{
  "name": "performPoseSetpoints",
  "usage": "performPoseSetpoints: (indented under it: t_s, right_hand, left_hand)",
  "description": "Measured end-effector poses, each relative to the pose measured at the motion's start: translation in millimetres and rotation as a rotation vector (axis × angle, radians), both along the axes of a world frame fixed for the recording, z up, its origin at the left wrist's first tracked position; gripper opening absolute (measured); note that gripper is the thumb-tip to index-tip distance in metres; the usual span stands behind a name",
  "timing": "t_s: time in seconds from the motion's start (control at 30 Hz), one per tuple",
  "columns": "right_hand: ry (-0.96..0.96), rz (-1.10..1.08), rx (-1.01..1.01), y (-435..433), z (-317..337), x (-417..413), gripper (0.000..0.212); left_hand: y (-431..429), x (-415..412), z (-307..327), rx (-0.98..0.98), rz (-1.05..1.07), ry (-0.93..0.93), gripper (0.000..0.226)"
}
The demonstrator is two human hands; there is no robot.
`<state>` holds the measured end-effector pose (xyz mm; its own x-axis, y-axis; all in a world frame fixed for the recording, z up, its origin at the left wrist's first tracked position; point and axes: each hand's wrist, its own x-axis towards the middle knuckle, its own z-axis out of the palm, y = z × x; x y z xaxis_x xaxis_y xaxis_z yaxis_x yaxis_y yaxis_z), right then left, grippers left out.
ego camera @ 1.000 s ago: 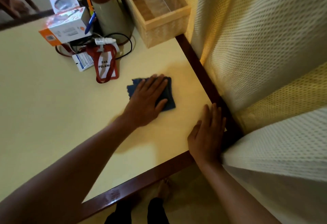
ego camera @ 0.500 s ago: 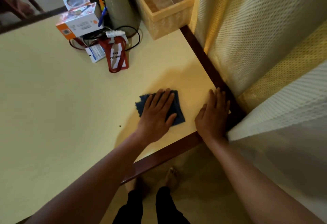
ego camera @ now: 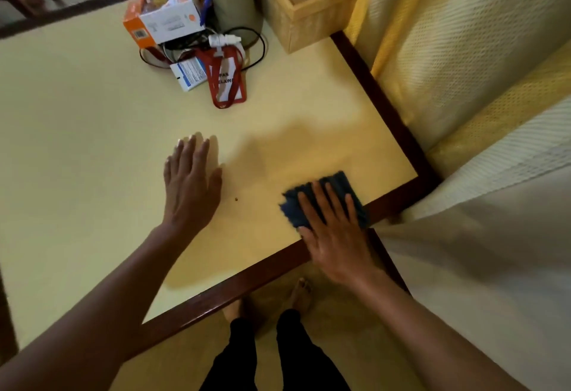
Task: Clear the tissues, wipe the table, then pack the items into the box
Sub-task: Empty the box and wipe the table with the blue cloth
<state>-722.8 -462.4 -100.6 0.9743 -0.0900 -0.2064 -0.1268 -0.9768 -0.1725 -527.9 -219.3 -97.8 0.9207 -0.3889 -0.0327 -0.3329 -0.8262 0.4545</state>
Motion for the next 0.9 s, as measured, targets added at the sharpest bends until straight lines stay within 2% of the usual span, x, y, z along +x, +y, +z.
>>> performPoseSetpoints:
  t_s: [0.1, 0.2, 0.3, 0.37, 0.43, 0.53, 0.67, 0.73, 0.83, 0.9]
  right_hand:
    - [0.016, -0.283, -0.087, -68.4, -0.2, 8.4, 0.067]
    - [-0.013, -0.442, -0.11, -90.6, -0.9, 85.8, 0.069]
    - [-0.021, -0.335, -0.11, -39.6, -4.1, 133.6, 0.07]
    - [-0.002, -0.12, -0.102, 0.0, -3.4, 104.5, 0.067]
    - [0.031, -0.046, -0.045, 8.1, -0.4, 46.6, 0.065]
    - [0.029, -0.209, -0.086, -45.4, -0.1, 15.2, 0.066]
    - [0.027, -0.474, -0.09, -94.7, -0.8, 108.8, 0.066]
    - [0.025, -0.43, -0.093, -71.5, -1.7, 147.9, 0.067]
    - [0.032, -0.211, -0.069, -55.6, -5.5, 141.7, 0.065]
    - [0.026, -0.296, -0.067, -89.1, -4.1, 125.4, 0.066]
  left_hand:
    - [5.8, 16.7, -4.1, 0.053, -0.093, 0.001, 0.066]
    - [-0.6, 26.2, -10.4, 0.078, -0.182, -0.014, 0.067]
    - [-7.6, 31.4, -17.0, 0.113, -0.22, -0.025, 0.068]
    - [-9.5, 34.6, -18.6, 0.12, -0.223, -0.03, 0.067]
    - [-9.2, 34.3, -19.7, 0.128, -0.223, -0.048, 0.067]
    - [-10.6, 33.4, -21.0, 0.143, -0.211, -0.073, 0.066]
    - [-9.0, 34.0, -21.5, 0.157, -0.208, -0.08, 0.067]
    - [-7.3, 34.6, -21.4, 0.147, -0.208, -0.086, 0.067]
    - [-6.8, 33.8, -20.4, 0.145, -0.214, -0.094, 0.067]
    - [-7.3, 34.6, -20.0, 0.14, -0.206, -0.102, 0.067]
